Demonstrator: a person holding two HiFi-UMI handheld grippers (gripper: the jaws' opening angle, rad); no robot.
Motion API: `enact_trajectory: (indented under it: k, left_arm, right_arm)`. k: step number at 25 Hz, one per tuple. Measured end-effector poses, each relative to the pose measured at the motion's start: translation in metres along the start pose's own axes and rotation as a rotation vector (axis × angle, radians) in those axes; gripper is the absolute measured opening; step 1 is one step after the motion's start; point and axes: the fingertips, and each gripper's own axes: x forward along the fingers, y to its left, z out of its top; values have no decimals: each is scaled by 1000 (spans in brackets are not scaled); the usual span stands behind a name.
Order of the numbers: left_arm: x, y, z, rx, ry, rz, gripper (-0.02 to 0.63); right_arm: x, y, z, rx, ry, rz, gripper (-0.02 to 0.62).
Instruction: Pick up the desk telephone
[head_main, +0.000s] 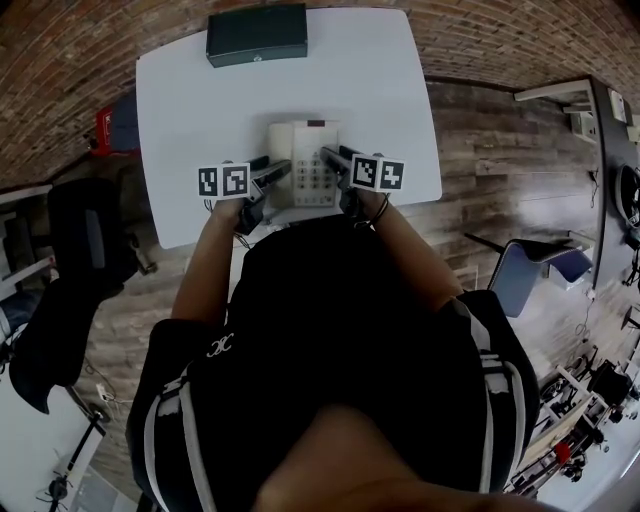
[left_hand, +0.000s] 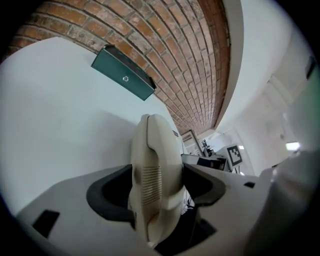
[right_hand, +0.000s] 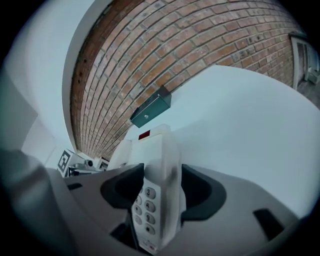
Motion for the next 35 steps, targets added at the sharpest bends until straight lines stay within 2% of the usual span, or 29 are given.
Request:
enact_trajectory:
  k: [5, 10, 14, 18, 23, 28, 35]
  left_arm:
    - [3, 1, 0, -61, -15, -62, 308]
    - [4, 3, -2, -87, -45, -98, 314]
    - [3, 2, -2, -91, -69, -82, 314]
    - [1, 2, -1, -82, -60, -37, 305]
    - [-6, -5, -2, -49, -69, -19, 302]
    - [-15, -12, 11, -50, -141, -3, 301]
    - [-38, -38, 39, 10, -228, 5, 301]
  right_arm:
    - [1, -1, 0, 78, -8, 43, 199]
    - [1, 1, -2, 19, -8, 36, 198]
    - [-1, 1, -2, 39, -5, 52, 196]
    - [-1, 1, -2, 36, -2, 27, 192]
    - [-6, 13, 5, -28, -16, 26, 192]
    - [-10, 30, 24, -120, -43, 35, 190]
    - [-29, 57, 56, -175, -127, 69, 190]
